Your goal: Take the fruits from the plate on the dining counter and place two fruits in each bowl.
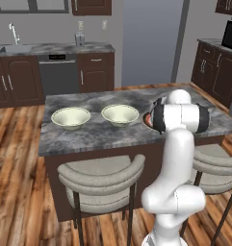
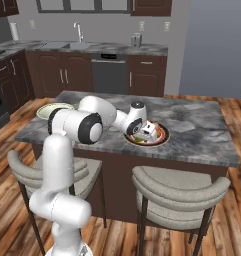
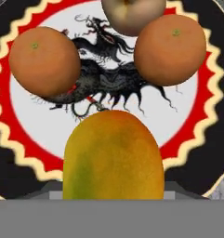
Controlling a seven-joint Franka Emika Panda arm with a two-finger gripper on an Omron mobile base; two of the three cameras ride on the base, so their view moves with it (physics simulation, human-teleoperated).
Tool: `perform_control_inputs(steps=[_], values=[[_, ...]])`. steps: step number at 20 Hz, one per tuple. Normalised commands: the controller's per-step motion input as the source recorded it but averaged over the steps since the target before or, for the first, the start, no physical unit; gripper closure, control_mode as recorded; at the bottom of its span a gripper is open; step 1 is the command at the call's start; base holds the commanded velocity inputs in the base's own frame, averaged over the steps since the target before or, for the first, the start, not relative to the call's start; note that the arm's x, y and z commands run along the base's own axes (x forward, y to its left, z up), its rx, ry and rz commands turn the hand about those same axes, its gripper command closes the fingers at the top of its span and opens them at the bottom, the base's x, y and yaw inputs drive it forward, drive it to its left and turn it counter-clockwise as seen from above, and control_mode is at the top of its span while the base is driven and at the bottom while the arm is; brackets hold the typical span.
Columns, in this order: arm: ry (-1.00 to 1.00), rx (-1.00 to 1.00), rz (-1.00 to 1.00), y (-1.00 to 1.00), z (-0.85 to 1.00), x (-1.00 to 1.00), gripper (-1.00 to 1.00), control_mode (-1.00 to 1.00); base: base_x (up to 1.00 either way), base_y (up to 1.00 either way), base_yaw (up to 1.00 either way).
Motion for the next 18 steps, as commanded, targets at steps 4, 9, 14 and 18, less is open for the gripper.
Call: perform_control_inputs(steps=[4,9,14,18], values=[[0.03,0.0,0.08,0.71,0.63,-0.75,1.0,-1.0,0.0,0.0,0.0],[0.01,-0.01,0.11,0.96,0.46,-0.81,1.0,-1.0,0.0,0.0,0.0],[0.0,0.0,0.16,1.0,0.64,-0.2,1.0,-1.0,0.0,0.0,0.0],[0.0,0.0,0.14,0.85,0.7,0.03,1.0,-1.0,0.0,0.0,0.0]])
